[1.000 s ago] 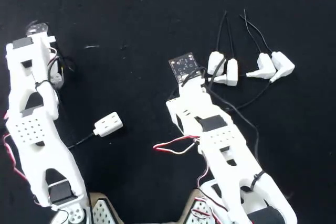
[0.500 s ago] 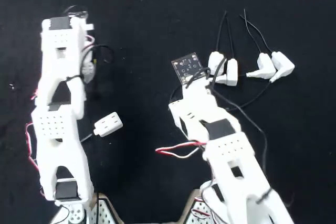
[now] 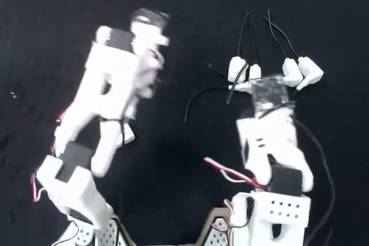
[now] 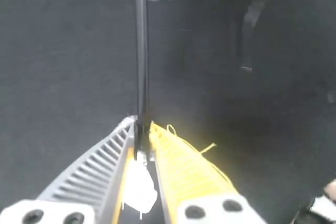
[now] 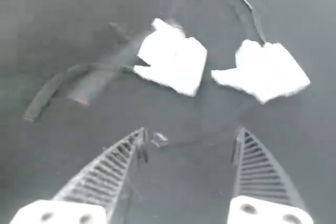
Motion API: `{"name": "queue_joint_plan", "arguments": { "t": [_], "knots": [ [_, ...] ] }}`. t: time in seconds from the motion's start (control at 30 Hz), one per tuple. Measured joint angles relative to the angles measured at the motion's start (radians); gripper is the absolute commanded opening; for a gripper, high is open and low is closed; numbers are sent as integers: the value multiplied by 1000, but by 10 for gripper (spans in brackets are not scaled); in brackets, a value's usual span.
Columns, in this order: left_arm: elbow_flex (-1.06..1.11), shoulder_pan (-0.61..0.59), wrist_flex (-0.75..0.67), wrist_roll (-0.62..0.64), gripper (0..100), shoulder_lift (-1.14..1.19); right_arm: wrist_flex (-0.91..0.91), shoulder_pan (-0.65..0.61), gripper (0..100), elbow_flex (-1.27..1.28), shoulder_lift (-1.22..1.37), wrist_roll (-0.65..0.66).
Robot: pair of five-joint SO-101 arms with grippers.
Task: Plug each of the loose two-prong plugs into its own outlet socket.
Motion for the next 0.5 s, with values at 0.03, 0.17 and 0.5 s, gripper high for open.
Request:
{"name": "queue_joint_plan", "arguments": {
  "t": [0.03,0.17,0.5],
  "knots": [
    [49,43,-35,0,30,-25,0,34,243,17,0,15],
    [224,187,-170,0,62,-100,0,101,243,68,0,77],
    [485,319,-348,-3,231,-141,0,144,243,74,0,103]
  ]
}}
